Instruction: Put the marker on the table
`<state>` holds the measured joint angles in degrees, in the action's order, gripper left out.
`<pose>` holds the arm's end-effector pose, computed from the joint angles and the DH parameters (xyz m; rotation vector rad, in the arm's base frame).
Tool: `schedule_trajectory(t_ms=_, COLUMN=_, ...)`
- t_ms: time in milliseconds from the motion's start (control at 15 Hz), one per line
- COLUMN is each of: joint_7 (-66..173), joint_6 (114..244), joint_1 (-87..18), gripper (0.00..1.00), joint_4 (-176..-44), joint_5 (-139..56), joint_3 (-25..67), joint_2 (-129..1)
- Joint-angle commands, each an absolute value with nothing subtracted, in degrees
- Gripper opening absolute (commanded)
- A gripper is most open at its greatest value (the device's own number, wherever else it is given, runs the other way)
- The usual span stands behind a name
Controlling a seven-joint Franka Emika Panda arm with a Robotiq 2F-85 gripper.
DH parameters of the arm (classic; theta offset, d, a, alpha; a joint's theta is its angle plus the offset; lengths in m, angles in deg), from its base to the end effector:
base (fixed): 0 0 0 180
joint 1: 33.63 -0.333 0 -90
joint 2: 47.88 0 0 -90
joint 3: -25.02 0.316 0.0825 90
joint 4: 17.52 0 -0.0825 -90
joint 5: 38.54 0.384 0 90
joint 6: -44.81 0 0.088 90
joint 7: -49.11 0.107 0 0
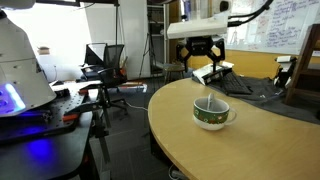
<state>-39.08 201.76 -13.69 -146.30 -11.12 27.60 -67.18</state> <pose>0.5245 -0.1826 0.2271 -2.8419 -1.2095 -0.4287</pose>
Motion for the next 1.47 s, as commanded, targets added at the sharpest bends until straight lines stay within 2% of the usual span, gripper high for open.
schedule_trajectory(t_ms=0, joint_7=-48.46, joint_6=201.19, joint_1=-7.68, gripper=1.0, joint_4=-140.3, joint_5=-5.12, joint_3=33.2, joint_2=-73.46)
schedule_trajectory(t_ms=133, joint_7=-49.47, joint_6=200.53, joint_1=-6.06, gripper=0.99, joint_4=-137.4, joint_5=-4.83, joint_3=34.14, joint_2=-77.05)
schedule_trajectory(t_ms=333, joint_7=-47.73, joint_6=199.55, joint_1=-4.6, gripper=0.69, joint_4=-133.62, joint_5=-6.56, joint_3=34.27, joint_2=-81.8)
schedule_trajectory(t_ms=533, joint_7=-46.74, joint_6=198.36, joint_1=-3.56, gripper=0.44, joint_4=-130.04, joint_5=-7.72, joint_3=34.59, joint_2=-85.7)
schedule_trajectory(t_ms=733, joint_7=-46.32, joint_6=197.61, joint_1=-2.97, gripper=0.22, joint_4=-127.53, joint_5=-8.71, joint_3=34.76, joint_2=-87.96)
schedule_trajectory(t_ms=800, joint_7=-46.11, joint_6=197.1, joint_1=-2.99, gripper=0.18, joint_4=-126.97, joint_5=-9.0, joint_3=34.65, joint_2=-88.36)
schedule_trajectory(t_ms=1000, joint_7=-46.33, joint_6=195.01, joint_1=-2.69, gripper=0.18, joint_4=-125.97, joint_5=-10.07, joint_3=34.37, joint_2=-89.14)
schedule_trajectory(t_ms=1200, joint_7=-45.68, joint_6=193.73, joint_1=-2.6, gripper=0.34, joint_4=-126.27, joint_5=-10.1, joint_3=33.87, joint_2=-89.18)
schedule_trajectory(t_ms=1400, joint_7=-45.89, joint_6=193.68, joint_1=-2.12, gripper=0.38, joint_4=-125.8, joint_5=-9.66, joint_3=34.17, joint_2=-89.94)
